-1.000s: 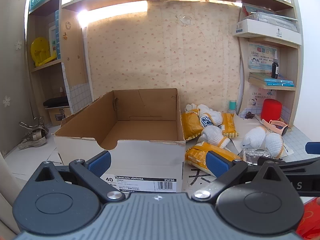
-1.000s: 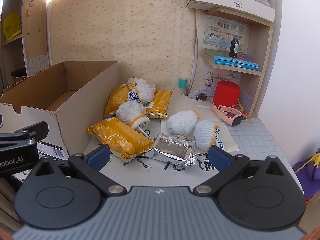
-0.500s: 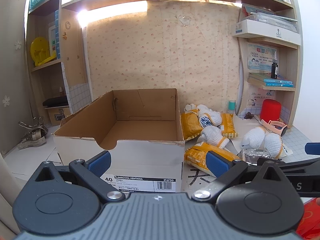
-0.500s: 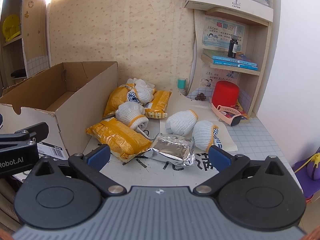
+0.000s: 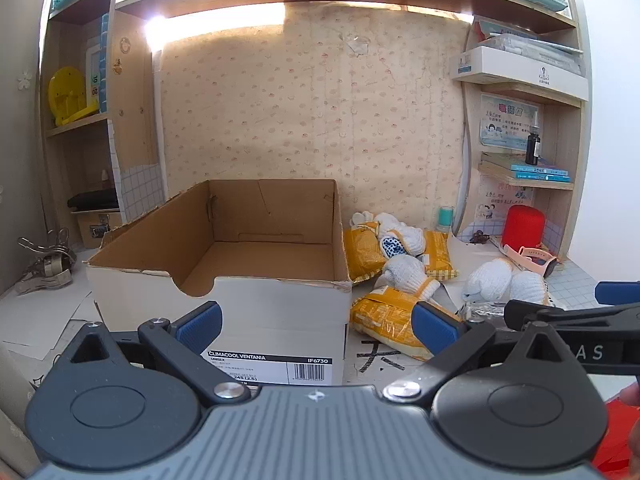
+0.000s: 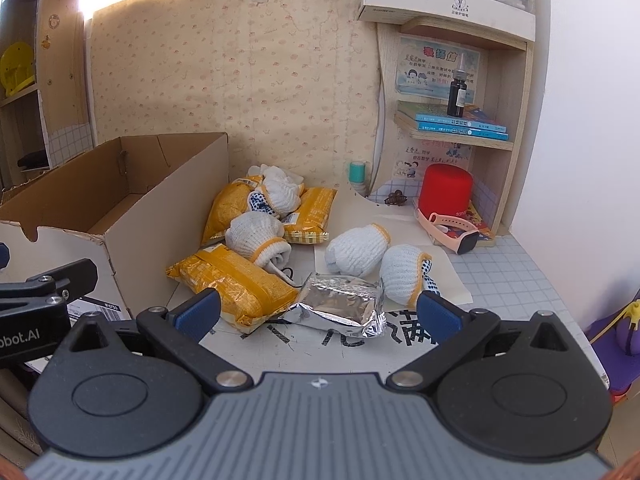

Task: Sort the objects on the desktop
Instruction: 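Move both tools toward the pile of bags and gloves, then grasp the yellow snack bag with the left gripper while the right tool approaches the silver foil pouch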

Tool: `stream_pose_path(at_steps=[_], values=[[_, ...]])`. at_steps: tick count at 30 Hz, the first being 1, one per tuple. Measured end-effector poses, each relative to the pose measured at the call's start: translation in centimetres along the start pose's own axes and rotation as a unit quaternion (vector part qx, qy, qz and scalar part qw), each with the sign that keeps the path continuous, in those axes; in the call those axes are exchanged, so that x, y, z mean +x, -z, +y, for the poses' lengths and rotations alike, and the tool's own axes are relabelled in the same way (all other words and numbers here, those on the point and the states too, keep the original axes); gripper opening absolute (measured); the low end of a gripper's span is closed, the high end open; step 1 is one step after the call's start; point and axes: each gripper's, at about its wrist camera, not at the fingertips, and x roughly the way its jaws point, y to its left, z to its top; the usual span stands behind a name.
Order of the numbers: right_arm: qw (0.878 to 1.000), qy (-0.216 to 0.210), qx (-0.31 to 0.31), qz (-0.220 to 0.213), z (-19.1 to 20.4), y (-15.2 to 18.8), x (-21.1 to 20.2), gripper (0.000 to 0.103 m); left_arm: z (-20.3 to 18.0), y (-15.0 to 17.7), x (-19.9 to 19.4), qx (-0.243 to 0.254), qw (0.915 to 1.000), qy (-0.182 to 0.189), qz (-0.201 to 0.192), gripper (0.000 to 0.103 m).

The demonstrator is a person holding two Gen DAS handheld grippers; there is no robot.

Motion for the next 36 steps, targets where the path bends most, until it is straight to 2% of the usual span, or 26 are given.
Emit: stream_pose_path(at_steps=[3,13,20,23,27,36], values=[[1.000,-0.010,0.002,-0.011,-0.3,0.0,-0.1,0.101,0.0,0.3,0.3,-0.005,0.9999,0.011,0.000,0.103],[0.999,-0.034,0.004,-0.030,-2.2,1.4,1.7,0.101,-0.2,1.6,1.8,-0.006,0.9999,0.013,0.009,0.103],[0.998,-0.065,0.004,-0.017,-3.8,2.6,4.2,0.101,-1.0,2.5,2.5,-0.032,0.9990,0.032,0.009,0.103],[0.999,-0.047,0.005,-0.015,-4.6,2.5,5.0,0.101,-2.4,2.7,2.9,-0.036,0.9982,0.047,0.007,0.103],[0.999,-0.031,0.018,-0.016,-6.2,2.4,5.6,0.101,-4.6,2.5,4.4,-0.027,0.9986,0.044,0.012,0.103],[0.998,-0.026,0.050,-0.034,-9.5,2.2,5.5,0.101,-8.1,1.7,7.2,-0.068,0.9976,0.007,0.013,0.103]])
